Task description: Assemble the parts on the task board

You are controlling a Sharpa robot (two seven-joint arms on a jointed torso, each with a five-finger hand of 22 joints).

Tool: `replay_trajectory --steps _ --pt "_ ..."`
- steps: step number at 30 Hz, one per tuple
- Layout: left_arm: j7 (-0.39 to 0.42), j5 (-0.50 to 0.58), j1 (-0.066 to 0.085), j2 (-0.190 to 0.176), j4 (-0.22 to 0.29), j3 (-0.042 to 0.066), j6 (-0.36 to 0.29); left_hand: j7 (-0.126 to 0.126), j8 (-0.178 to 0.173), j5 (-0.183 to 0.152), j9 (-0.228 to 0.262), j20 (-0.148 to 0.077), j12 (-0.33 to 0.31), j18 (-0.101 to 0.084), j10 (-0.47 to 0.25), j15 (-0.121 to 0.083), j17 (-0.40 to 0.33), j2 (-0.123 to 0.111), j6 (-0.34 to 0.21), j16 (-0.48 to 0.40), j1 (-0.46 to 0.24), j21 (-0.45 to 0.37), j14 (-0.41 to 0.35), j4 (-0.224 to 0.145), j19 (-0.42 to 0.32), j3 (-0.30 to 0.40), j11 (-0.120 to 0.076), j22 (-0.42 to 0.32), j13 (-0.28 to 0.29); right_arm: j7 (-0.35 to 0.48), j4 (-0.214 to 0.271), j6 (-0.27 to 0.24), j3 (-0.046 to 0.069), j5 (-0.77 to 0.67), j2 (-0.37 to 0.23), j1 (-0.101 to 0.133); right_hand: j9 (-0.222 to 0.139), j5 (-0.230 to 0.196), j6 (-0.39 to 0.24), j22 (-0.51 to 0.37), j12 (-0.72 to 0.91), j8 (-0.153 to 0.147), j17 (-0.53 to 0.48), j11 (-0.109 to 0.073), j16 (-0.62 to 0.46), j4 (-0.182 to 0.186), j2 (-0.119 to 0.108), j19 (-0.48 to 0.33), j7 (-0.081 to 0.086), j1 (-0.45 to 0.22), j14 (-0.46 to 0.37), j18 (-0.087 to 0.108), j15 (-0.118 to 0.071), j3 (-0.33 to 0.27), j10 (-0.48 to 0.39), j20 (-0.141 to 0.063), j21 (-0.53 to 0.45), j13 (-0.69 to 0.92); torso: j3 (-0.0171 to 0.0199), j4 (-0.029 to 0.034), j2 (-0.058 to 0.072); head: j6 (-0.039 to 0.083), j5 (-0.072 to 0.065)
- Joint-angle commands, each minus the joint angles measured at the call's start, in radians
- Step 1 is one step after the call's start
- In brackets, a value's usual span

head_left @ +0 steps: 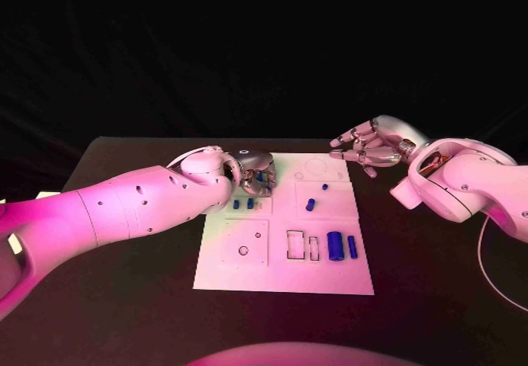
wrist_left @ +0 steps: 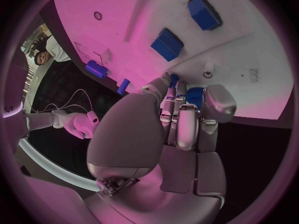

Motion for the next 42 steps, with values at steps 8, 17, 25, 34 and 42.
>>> replay_trajectory --steps 8,17,25,34,42 --pt "-0.029 -0.016 -0.003 0.011 -0.011 -0.001 0.060 -0.003 0.001 -0.001 -0.004 -0.001 -0.006 -0.020 0.037 -0.010 -0.003 0.005 0.029 0.006 0.015 0.033 0.027 -0.013 0.017 0.037 -0.006 0.021 -0.001 0.007 0.002 0.012 0.000 -0.002 0.001 -0.001 -0.001 0.006 -0.005 0.000 0.006 0.005 0.000 0.000 -0.002 0.005 0.002 -0.003 -0.001 0.008 0.038 0.006 -0.005 0.002 -0.008 -0.001 -0.004 0.001 0.0004 -0.0001 0.000 -0.004 -0.002" --pt "-0.041 -0.032 -0.003 0.006 -0.006 0.002 0.031 0.007 0.003 -0.008 -0.011 -0.007 -0.017 -0.030 0.082 -0.013 -0.006 0.011 0.063 0.011 0.059 0.100 0.034 -0.083 0.024 0.138 -0.006 0.068 0.007 0.007 0.002 0.013 0.000 -0.002 0.001 -0.001 -0.001 0.006 -0.005 0.000 0.006 0.005 0.000 0.000 -0.002 0.005 0.002 -0.003 -0.001 0.008 0.038 0.006 -0.005 0.002 -0.008 -0.001 -0.004 0.001 0.0000 0.0004 -0.001 -0.007 -0.005" --pt "-0.025 -0.025 -0.004 -0.007 0.013 0.007 -0.025 0.010 -0.002 -0.004 -0.020 -0.007 -0.031 -0.035 0.101 -0.013 -0.016 -0.002 0.077 0.012 0.029 0.138 0.036 -0.115 0.026 0.197 -0.006 0.097 0.013 0.008 0.001 0.013 0.000 -0.002 0.002 -0.001 -0.001 0.009 -0.004 0.000 0.010 0.006 0.002 -0.001 -0.001 0.006 0.003 -0.002 -0.001 0.009 0.038 0.006 -0.005 0.002 -0.005 -0.001 -0.004 0.004 0.0000 0.0009 -0.001 -0.006 -0.004" --pt "0.002 0.073 0.003 -0.064 0.068 0.037 -0.062 0.016 -0.014 -0.003 -0.029 -0.003 -0.053 -0.036 0.097 -0.008 -0.023 -0.010 0.073 0.012 0.005 0.144 0.035 -0.137 0.022 0.239 0.000 0.106 0.013 0.007 0.002 0.012 0.000 -0.001 -0.002 -0.001 -0.001 0.009 -0.004 0.000 0.010 0.006 0.002 -0.001 -0.001 0.006 0.003 -0.002 -0.001 0.009 0.038 0.006 -0.005 0.002 -0.005 -0.001 -0.004 0.004 0.0009 0.0030 -0.002 0.000 -0.003" --pt "0.002 0.124 0.012 -0.119 0.106 0.047 -0.057 0.013 -0.011 -0.004 -0.029 -0.003 -0.054 -0.036 0.108 -0.009 -0.027 -0.012 0.084 0.012 -0.009 0.150 0.035 -0.143 0.022 0.245 -0.002 0.111 0.016 0.007 0.004 0.011 0.000 0.000 -0.005 -0.001 -0.001 0.009 -0.004 0.000 0.010 0.006 0.002 -0.001 -0.001 0.006 0.003 -0.002 -0.001 0.009 0.038 0.006 -0.005 0.002 -0.005 -0.001 -0.004 0.004 -0.0010 0.0026 -0.001 0.004 -0.001"
